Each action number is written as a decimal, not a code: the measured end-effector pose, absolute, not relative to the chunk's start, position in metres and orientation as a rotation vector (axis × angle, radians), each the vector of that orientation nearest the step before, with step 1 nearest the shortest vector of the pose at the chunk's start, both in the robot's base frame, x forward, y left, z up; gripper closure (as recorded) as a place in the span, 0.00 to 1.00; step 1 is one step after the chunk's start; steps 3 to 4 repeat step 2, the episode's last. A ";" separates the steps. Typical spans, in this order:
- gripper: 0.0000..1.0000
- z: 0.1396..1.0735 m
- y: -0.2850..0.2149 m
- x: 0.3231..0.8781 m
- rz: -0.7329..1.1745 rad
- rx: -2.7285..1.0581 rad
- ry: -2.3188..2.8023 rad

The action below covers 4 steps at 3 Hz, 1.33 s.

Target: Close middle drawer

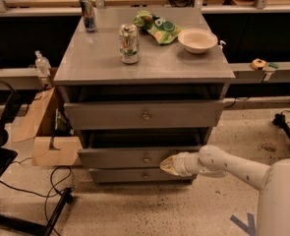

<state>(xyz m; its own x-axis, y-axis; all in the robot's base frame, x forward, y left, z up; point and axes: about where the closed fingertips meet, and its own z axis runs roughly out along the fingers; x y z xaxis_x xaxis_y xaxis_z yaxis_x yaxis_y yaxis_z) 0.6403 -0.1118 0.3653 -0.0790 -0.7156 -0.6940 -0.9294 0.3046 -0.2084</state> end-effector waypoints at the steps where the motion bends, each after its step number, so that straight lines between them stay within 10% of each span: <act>1: 1.00 0.366 -0.103 0.670 0.369 -1.477 1.824; 4: 1.00 0.366 -0.103 0.670 0.369 -1.477 1.824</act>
Offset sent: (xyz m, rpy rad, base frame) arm 0.1059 0.0263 0.0094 0.0105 -0.0740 0.0351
